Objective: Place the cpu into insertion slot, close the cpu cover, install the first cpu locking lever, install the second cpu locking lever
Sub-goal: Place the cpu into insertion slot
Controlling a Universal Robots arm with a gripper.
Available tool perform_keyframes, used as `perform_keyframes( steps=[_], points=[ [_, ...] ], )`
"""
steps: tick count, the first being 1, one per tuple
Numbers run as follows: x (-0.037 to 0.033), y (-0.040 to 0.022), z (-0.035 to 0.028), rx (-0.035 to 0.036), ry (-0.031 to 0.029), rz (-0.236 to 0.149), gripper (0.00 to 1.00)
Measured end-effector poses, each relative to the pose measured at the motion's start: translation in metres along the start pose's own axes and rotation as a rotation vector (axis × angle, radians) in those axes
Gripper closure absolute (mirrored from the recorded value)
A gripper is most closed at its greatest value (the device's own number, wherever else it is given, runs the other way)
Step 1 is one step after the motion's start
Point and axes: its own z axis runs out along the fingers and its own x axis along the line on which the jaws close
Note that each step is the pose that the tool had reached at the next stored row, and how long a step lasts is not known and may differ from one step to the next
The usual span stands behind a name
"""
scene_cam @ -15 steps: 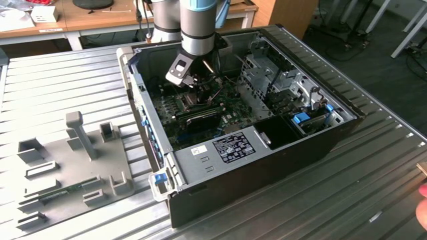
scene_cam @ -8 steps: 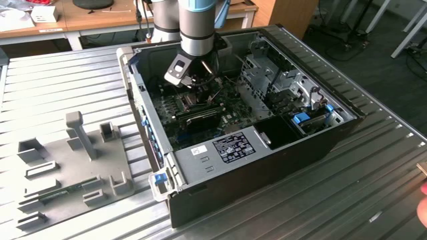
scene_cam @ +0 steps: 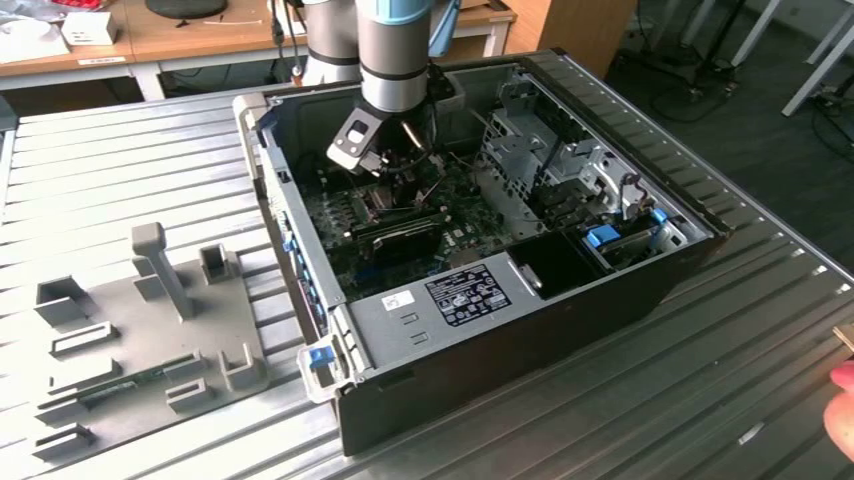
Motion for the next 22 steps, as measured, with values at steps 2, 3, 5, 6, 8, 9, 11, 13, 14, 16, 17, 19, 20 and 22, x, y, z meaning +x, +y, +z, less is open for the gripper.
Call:
perform_keyframes(
  steps=[2,3,5,6,8,9,11,13,14,16,17,19,20,22],
  points=[
    [0.0,-0.0002,0.0001,-0.0028,0.002,0.0,0.46],
    [0.0,-0.0004,0.0001,-0.0035,0.0021,0.0,0.46],
    [-0.0001,-0.0011,0.0003,-0.006,0.0024,0.0,0.46],
    [-0.0001,-0.0016,0.0006,-0.0073,0.0024,0.0,0.46],
    [-0.0002,-0.0024,0.0015,-0.0103,0.0025,0.0,0.46],
    [-0.0002,-0.0025,0.0019,-0.0114,0.0025,0.0,0.46],
    [-0.0003,-0.0026,0.0025,-0.0136,0.0028,-0.001,0.46],
    [-0.0003,-0.0027,0.0027,-0.0148,0.0029,-0.001,0.46],
    [-0.0003,-0.0027,0.0027,-0.0148,0.0029,-0.001,0.46],
    [-0.0003,-0.0027,0.0028,-0.0149,0.003,-0.001,0.46],
    [-0.0003,-0.0027,0.0028,-0.0149,0.003,-0.001,0.46],
    [-0.0003,-0.0029,0.003,-0.0152,0.0032,0.0,0.46],
    [-0.0001,-0.0032,0.0032,-0.0152,0.0032,0.0,0.46],
    [0.0001,-0.0035,0.0033,-0.0153,0.0031,-0.001,0.46]
  ],
)
